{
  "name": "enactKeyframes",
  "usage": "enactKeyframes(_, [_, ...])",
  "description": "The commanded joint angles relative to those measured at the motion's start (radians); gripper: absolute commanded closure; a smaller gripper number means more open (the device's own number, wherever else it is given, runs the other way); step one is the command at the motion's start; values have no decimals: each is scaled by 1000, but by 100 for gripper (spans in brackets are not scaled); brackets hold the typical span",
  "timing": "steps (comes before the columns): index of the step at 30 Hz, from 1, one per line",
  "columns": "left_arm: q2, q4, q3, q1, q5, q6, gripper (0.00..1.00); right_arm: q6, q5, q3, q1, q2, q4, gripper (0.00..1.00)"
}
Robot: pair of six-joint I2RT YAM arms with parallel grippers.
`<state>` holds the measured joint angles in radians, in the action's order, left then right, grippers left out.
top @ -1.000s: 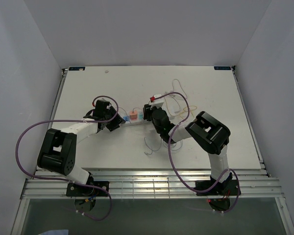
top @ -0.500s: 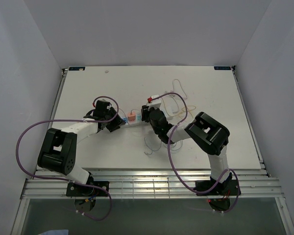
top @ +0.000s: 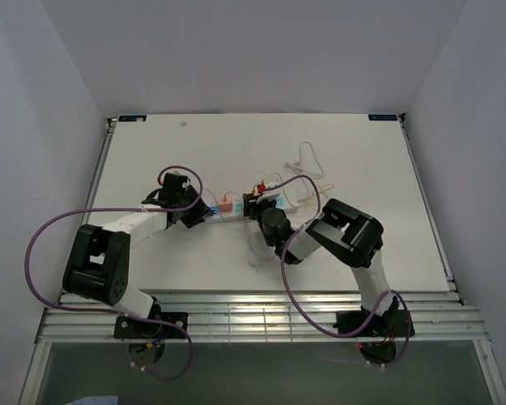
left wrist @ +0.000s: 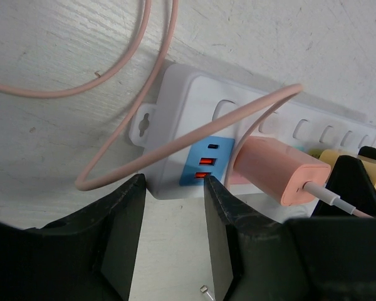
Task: Insert the plug
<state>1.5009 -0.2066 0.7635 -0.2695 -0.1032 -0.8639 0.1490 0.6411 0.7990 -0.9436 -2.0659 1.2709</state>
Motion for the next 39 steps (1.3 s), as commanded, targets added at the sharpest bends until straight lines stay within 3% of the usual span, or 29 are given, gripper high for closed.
enactKeyframes(1, [-13,24,0,4,-3,-1,48,-32,3,-55,-26,-71,15,92])
enactKeyframes(10, [-13,45,-24,3,-23,-7,53,-120,20,-70,-58,-112,33,92])
enactKeyframes(13, [-4,50,-29,4,-33,-9,54,-115,22,-53,-72,-99,-44,92])
enactKeyframes(17, [-4,58,-30,4,-44,-11,55,-8,-6,-40,-81,-77,-215,92])
enactKeyframes(31, [-28,62,-39,4,-72,-14,55,237,-66,-127,-87,4,-268,92])
enactKeyframes(34, [-36,65,-44,4,-73,-14,55,193,-64,-109,-95,-5,-287,92])
enactKeyframes(39, [-36,78,-58,4,-88,-17,55,32,94,19,-155,-79,-429,92])
